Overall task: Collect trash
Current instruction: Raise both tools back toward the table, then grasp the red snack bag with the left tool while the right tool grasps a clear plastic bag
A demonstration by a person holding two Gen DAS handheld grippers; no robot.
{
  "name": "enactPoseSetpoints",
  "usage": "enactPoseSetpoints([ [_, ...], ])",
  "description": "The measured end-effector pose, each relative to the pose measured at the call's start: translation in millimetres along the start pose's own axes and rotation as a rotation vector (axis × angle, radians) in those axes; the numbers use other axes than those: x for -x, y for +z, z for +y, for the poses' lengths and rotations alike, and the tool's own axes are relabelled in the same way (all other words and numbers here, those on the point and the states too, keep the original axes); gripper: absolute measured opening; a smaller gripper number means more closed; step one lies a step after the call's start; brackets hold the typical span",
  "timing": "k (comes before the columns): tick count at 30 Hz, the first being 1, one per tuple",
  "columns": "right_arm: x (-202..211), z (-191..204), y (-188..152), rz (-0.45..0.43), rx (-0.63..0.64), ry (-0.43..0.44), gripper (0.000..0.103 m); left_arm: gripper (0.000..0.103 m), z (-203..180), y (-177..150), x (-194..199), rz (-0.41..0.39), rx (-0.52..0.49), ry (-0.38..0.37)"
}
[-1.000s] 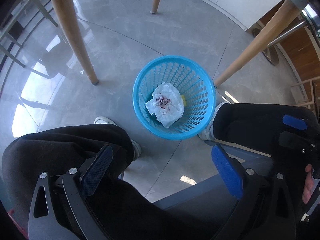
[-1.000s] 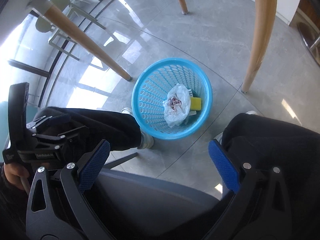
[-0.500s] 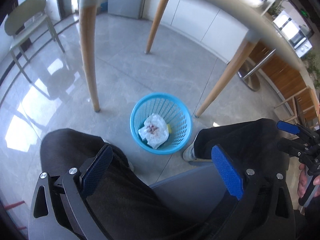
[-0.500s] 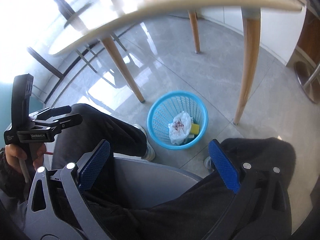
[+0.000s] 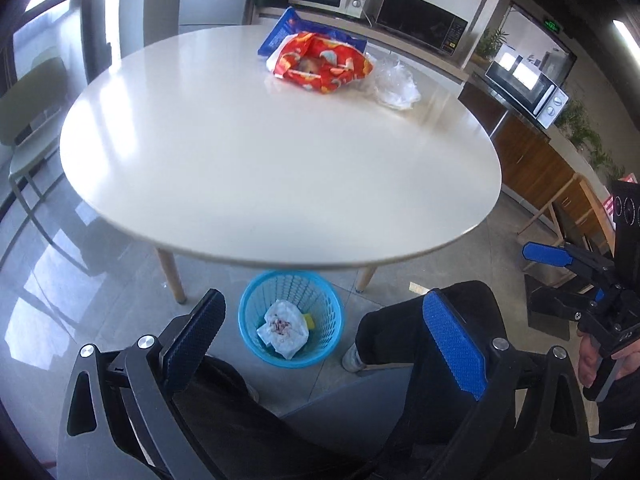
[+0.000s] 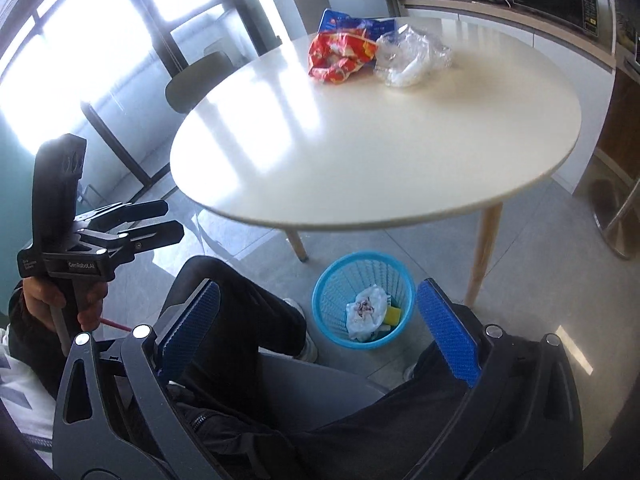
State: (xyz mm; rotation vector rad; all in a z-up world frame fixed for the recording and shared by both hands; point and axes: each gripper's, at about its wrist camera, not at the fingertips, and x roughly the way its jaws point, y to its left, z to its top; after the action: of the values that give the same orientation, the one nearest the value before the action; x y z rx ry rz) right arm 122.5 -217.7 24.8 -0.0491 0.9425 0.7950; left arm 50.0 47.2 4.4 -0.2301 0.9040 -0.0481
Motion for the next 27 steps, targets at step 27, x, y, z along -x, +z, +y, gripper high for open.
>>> enactPoseSetpoints([
  [27,-109.5,-86.1,184.4,-0.069,-0.227,-0.074,0.094,0.097,28.5,212.5,-114.3,-0.052,-0.125,0.24],
])
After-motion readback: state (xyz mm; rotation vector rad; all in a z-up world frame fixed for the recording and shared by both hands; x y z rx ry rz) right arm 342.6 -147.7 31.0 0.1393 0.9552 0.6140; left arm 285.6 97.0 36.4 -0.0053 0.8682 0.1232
